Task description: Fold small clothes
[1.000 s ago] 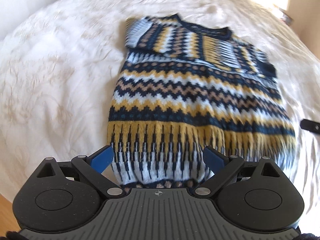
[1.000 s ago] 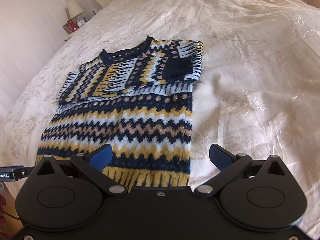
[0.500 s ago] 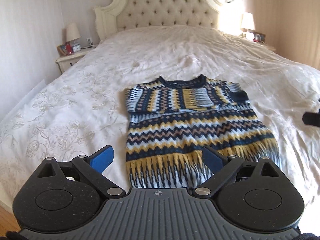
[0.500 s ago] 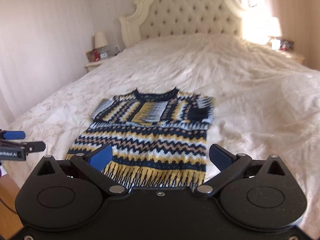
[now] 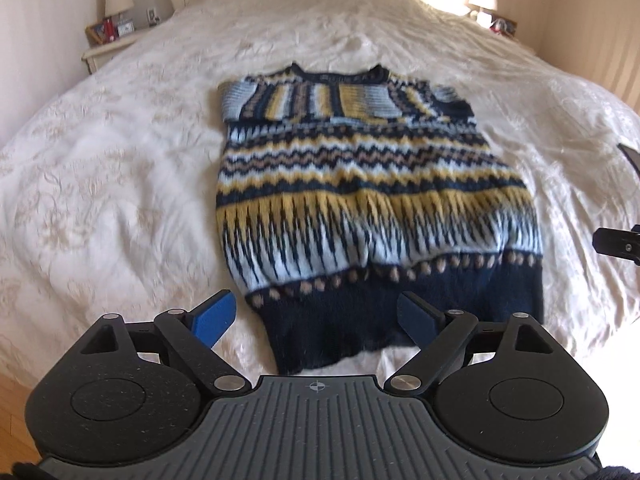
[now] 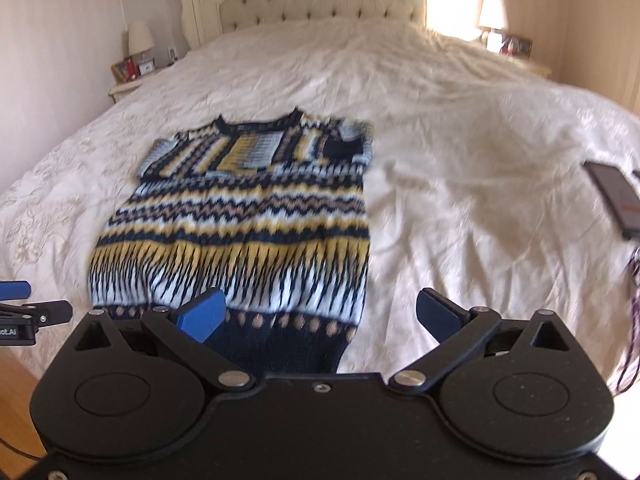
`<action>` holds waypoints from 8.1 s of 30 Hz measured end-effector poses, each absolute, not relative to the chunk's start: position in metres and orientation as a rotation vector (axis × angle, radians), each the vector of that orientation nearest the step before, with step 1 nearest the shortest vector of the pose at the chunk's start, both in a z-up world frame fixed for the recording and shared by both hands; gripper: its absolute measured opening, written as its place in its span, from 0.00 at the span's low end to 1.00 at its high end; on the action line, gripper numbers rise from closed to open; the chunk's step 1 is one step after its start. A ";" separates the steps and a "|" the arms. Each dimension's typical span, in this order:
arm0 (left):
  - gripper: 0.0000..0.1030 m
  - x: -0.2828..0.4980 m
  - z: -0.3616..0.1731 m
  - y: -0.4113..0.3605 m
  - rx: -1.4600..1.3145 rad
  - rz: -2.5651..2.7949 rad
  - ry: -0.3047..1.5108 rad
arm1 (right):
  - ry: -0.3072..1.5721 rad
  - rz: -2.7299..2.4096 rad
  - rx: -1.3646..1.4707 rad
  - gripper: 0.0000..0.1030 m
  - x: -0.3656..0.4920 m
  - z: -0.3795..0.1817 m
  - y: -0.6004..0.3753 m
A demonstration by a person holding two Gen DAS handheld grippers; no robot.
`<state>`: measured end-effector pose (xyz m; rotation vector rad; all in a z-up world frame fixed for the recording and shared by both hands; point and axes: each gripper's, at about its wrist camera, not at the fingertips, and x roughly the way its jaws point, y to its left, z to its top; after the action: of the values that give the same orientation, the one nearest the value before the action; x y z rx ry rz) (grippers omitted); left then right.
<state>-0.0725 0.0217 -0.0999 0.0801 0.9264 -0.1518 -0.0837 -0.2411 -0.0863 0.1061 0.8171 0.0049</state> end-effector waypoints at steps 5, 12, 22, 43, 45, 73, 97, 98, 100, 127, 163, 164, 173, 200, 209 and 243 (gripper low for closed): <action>0.79 -0.067 -0.126 0.024 0.088 -0.126 1.006 | 0.907 0.022 0.136 0.98 -0.084 -0.111 -0.244; 0.78 -0.052 -0.152 0.036 0.048 -0.071 1.094 | 1.029 0.094 0.173 0.89 -0.068 -0.144 -0.249; 0.78 -0.024 -0.177 0.035 0.045 -0.081 1.156 | 1.107 0.114 0.222 0.88 -0.043 -0.168 -0.255; 0.11 0.004 -0.187 0.052 -0.167 -0.219 1.209 | 1.195 0.216 0.348 0.35 -0.013 -0.195 -0.259; 0.09 0.003 -0.177 0.056 -0.203 -0.222 1.198 | 1.189 0.225 0.354 0.15 -0.013 -0.189 -0.263; 0.09 0.196 -0.022 0.058 -0.366 -0.160 0.747 | 0.740 0.336 0.623 0.13 0.198 -0.053 -0.309; 0.13 0.330 -0.108 0.070 -0.346 -0.120 1.001 | 0.925 0.095 0.656 0.21 0.311 -0.126 -0.300; 0.14 0.334 -0.111 0.070 -0.351 -0.121 1.007 | 0.927 0.089 0.655 0.22 0.315 -0.128 -0.300; 0.16 0.343 -0.117 0.072 -0.354 -0.118 1.021 | 0.933 0.076 0.653 0.25 0.324 -0.132 -0.303; 0.50 0.368 -0.096 0.072 -0.255 -0.125 1.069 | 0.906 0.177 0.388 0.61 0.318 -0.120 -0.269; 0.54 0.228 -0.150 0.073 0.185 -0.318 1.295 | 0.968 0.476 -0.091 0.64 0.262 -0.123 -0.138; 0.55 0.228 -0.150 0.073 0.197 -0.323 1.299 | 0.974 0.498 -0.095 0.64 0.255 -0.124 -0.131; 0.56 0.227 -0.148 0.083 0.167 -0.320 1.320 | 1.049 0.450 -0.273 0.65 0.259 -0.157 -0.102; 0.63 0.300 -0.157 0.043 -0.060 -0.184 1.367 | 1.130 0.221 0.061 0.96 0.273 -0.160 -0.216; 0.69 0.303 -0.163 0.043 -0.059 -0.192 1.370 | 1.052 0.191 0.312 0.96 0.254 -0.137 -0.275; 0.71 0.359 -0.130 -0.040 -0.004 -0.220 1.243 | 1.096 0.305 0.759 1.00 0.262 -0.184 -0.353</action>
<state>0.3591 -0.0396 -0.1304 -0.0043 1.2428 -0.2195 0.2616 -0.3525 -0.1844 0.7586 1.0963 0.3053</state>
